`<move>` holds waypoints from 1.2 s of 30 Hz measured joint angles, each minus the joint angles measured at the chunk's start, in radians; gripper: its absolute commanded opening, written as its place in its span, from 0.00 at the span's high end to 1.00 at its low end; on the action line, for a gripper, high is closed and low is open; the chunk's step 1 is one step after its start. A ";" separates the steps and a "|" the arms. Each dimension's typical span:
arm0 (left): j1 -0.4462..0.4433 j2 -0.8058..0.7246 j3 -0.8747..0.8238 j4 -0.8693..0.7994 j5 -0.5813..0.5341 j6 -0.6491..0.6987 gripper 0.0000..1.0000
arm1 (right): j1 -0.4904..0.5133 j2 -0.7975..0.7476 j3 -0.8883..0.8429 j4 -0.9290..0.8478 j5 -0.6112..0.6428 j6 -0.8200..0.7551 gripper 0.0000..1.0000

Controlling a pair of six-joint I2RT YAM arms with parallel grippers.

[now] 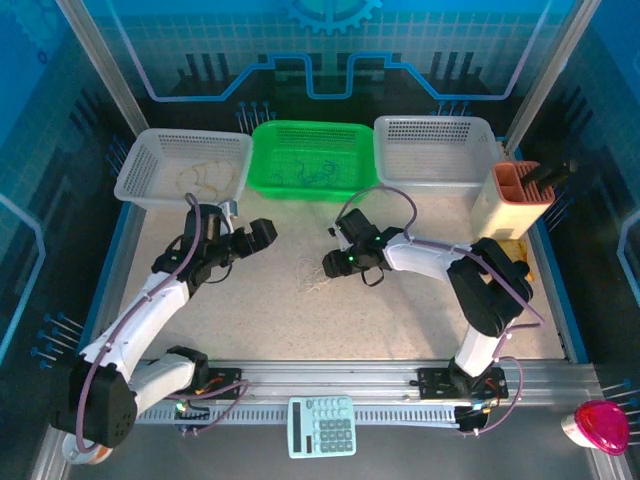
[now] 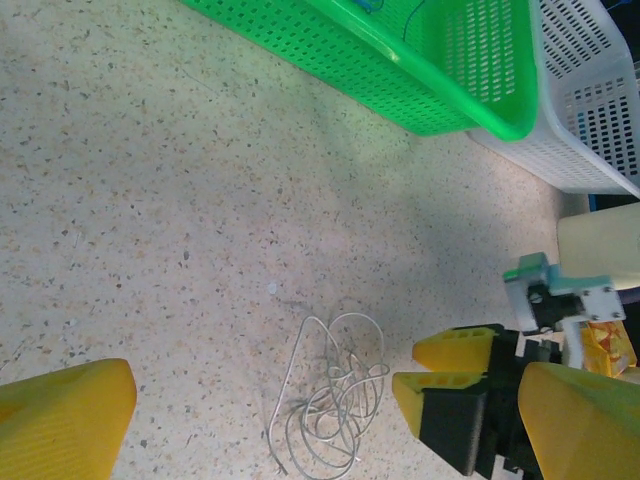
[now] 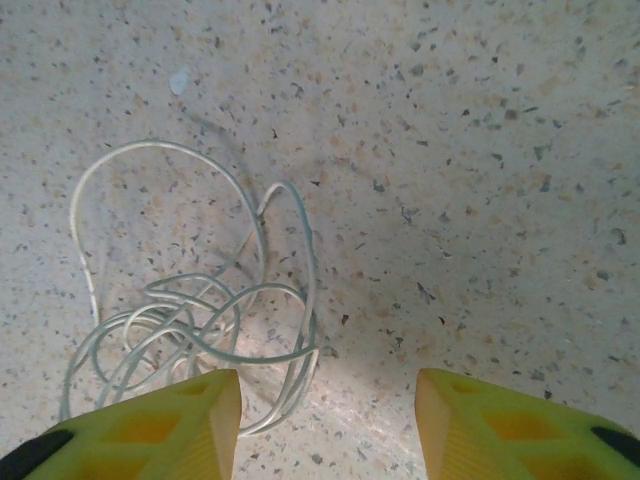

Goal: Untangle the cables

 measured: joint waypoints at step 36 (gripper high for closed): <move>-0.024 0.077 0.000 0.026 0.011 0.000 0.01 | 0.014 0.015 0.031 0.011 -0.016 0.010 0.60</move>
